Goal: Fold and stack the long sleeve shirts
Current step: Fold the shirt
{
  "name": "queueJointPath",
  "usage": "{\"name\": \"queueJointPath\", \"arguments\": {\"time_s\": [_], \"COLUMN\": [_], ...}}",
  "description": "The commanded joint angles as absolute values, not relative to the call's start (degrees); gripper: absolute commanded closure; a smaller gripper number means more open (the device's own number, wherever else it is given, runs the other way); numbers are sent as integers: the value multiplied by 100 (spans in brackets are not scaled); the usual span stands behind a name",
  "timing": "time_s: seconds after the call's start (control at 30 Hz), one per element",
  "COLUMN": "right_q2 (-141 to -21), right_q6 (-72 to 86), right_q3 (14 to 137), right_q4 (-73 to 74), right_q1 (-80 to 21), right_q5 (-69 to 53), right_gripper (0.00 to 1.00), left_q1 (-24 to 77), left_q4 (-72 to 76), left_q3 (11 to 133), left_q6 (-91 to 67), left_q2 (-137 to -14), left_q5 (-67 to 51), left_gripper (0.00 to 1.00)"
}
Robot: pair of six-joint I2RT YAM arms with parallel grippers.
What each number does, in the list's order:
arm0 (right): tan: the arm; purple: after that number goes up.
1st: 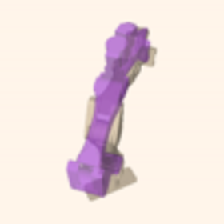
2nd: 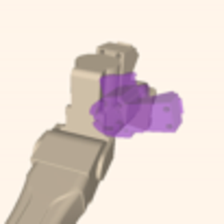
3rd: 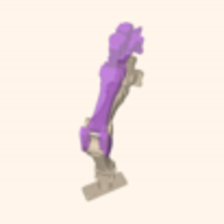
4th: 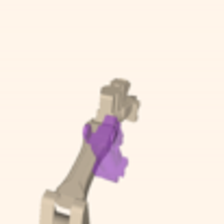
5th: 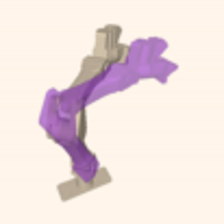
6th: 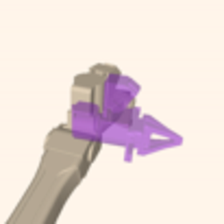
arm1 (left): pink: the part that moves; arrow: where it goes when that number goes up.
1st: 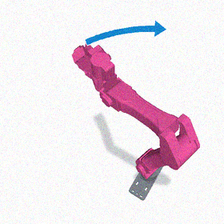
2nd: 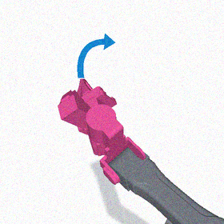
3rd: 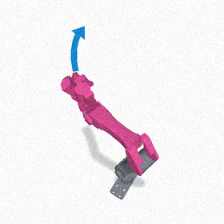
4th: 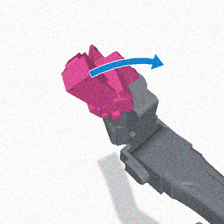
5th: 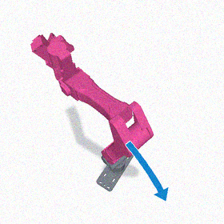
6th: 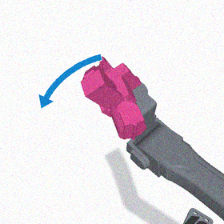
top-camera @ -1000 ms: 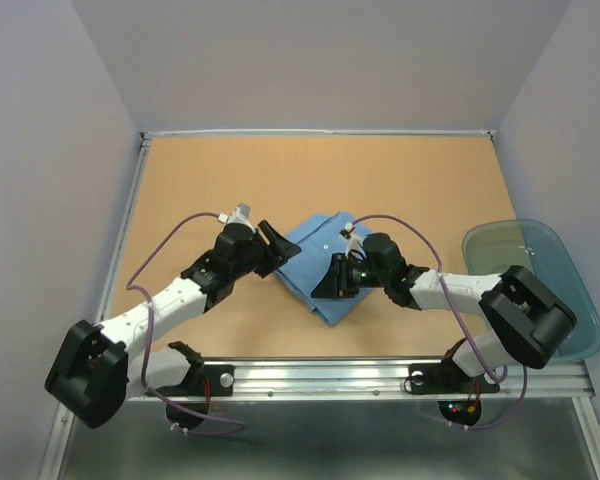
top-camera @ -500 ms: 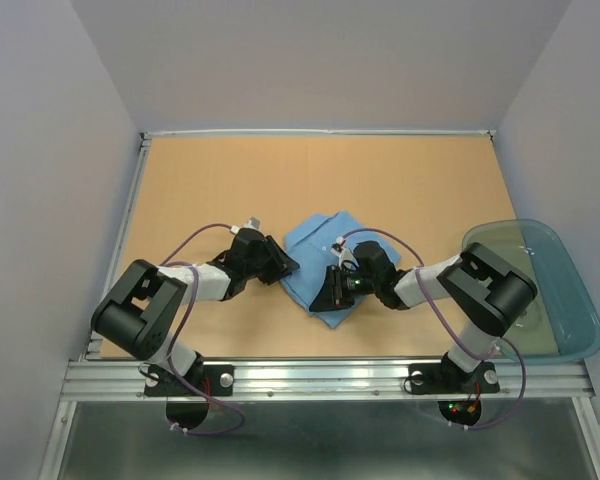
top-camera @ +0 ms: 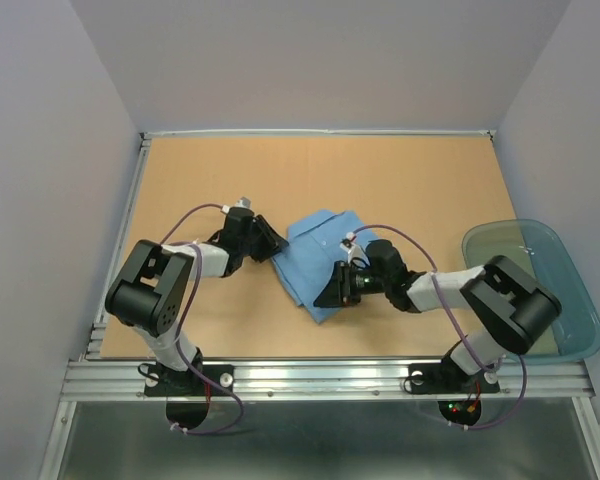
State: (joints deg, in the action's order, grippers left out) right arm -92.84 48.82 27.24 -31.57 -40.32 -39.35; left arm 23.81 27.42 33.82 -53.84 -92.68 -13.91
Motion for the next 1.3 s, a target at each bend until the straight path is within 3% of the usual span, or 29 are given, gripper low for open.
{"name": "queueJointPath", "arguments": {"time_s": [0.0, 0.17, 0.2, 0.27, 0.37, 0.6, 0.9, 1.07, 1.27], "right_q2": [-8230, -7313, -7182, -7146, -7277, -7778, -8392, -8385, -7579], "right_q6": [4764, 4483, 4448, 4465, 4456, 4544, 4553, 4596, 4667], "right_q3": [2602, 2733, 2742, 2690, 2654, 2146, 1687, 1688, 1898], "right_q4": [-3122, -2235, -2180, -2145, -2153, -2732, -3006, -2997, -2122], "right_q1": [-3597, -2481, -2035, -1471, -1152, -871, -563, -571, -966], "right_q5": [-3631, -3314, -3261, -3269, -3235, -2901, -2751, -3111, -2911], "right_gripper": [62, 59, 59, 59, 59, 59, 59, 59, 57], "left_q1": [2250, 2232, 2250, 2337, 2810, 3936, 3938, 3666, 2901], "left_q4": [1856, 1345, 1197, 942, 774, 949, 1336, 915, 10], "left_q3": [4391, 5202, 5377, 5554, 5564, 4643, 4096, 4578, 6087], "left_q6": [-4300, -3499, -3420, -3375, -3427, -4165, -4544, -4088, -2902], "left_q2": [-9588, -9291, -9081, -8721, -8368, -8287, -9043, -9483, -9967], "left_q5": [-871, -694, -668, -659, -528, -422, -273, -62, 606], "left_gripper": [54, 43, 36, 26, 21, 19, 20, 20, 19]}}
